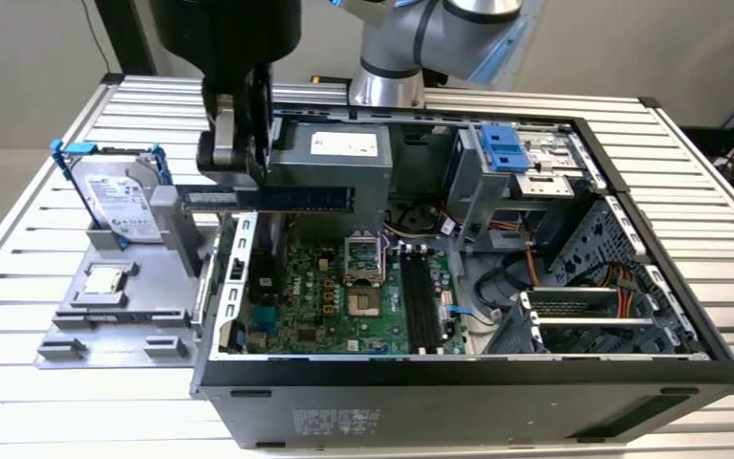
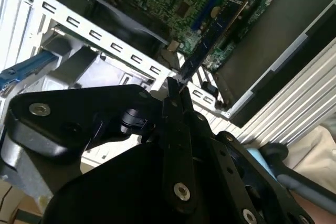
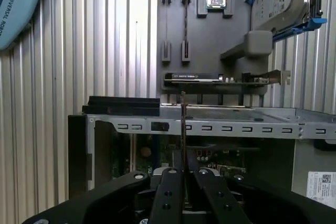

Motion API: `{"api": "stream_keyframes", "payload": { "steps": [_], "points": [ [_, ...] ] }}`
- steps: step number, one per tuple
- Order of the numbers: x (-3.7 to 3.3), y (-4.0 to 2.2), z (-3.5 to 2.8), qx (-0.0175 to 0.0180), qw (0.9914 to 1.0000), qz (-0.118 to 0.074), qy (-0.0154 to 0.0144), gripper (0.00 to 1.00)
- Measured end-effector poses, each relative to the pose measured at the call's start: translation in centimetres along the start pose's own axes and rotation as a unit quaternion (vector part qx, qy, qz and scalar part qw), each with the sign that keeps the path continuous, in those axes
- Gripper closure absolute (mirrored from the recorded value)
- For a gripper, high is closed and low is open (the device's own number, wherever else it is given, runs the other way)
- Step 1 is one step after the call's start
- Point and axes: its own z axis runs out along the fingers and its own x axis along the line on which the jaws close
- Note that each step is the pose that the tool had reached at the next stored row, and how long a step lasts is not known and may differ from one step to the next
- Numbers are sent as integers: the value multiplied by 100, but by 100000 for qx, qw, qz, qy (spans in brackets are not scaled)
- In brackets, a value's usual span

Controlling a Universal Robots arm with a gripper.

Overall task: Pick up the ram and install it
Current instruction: 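Pick up the ram and move it above insertion slot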

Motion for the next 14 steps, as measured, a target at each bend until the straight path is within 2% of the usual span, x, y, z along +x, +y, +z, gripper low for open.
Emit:
{"api": "stream_keyframes", "payload": {
  "steps": [14],
  "points": [
    [-132, -370, -11, -1, 100000, 1, 2, 100]
  ]
}}
